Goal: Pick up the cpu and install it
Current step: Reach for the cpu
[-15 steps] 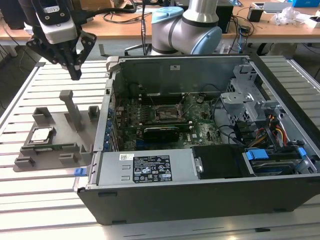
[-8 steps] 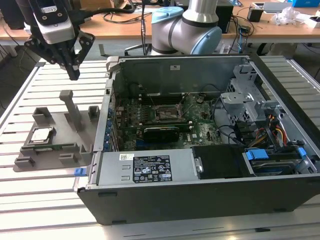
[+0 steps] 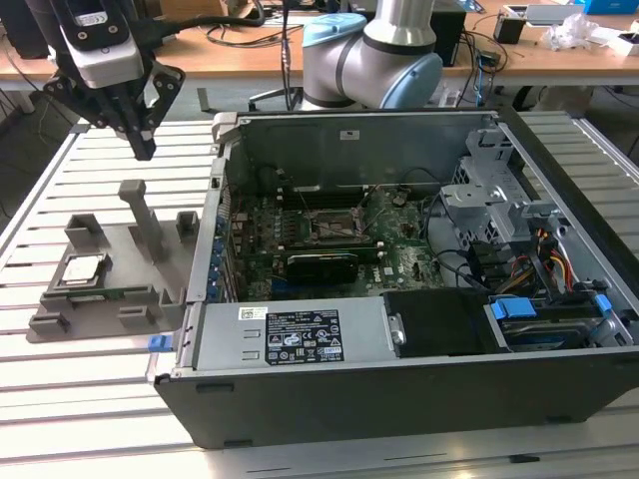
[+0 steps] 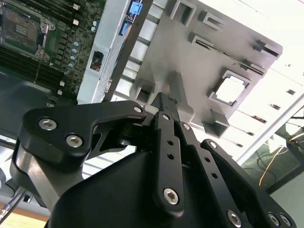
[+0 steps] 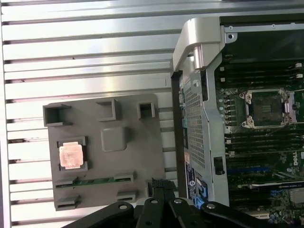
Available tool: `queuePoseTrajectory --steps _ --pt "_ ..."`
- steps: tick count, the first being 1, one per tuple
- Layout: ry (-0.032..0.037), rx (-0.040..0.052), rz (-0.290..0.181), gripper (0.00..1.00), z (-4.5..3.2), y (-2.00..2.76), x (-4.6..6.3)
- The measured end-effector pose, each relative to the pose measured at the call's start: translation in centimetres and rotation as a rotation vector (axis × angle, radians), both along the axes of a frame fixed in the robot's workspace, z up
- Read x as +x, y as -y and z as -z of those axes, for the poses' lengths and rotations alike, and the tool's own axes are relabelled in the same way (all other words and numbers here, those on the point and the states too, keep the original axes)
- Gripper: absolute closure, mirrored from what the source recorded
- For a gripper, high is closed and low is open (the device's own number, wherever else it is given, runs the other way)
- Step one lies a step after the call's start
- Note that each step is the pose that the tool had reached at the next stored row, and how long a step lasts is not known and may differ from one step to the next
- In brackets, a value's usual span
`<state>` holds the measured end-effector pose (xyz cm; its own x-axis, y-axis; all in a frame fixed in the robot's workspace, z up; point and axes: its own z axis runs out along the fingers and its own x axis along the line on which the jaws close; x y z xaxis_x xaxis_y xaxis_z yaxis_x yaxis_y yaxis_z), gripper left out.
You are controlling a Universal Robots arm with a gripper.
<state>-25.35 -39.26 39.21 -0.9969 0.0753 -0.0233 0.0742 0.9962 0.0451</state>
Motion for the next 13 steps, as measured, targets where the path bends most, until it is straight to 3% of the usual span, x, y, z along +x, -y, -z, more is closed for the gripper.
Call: queuePoseTrajectory --steps 13 --pt "0.0000 -0.0009 0.000 0.89 0.01 0.00 -1.4"
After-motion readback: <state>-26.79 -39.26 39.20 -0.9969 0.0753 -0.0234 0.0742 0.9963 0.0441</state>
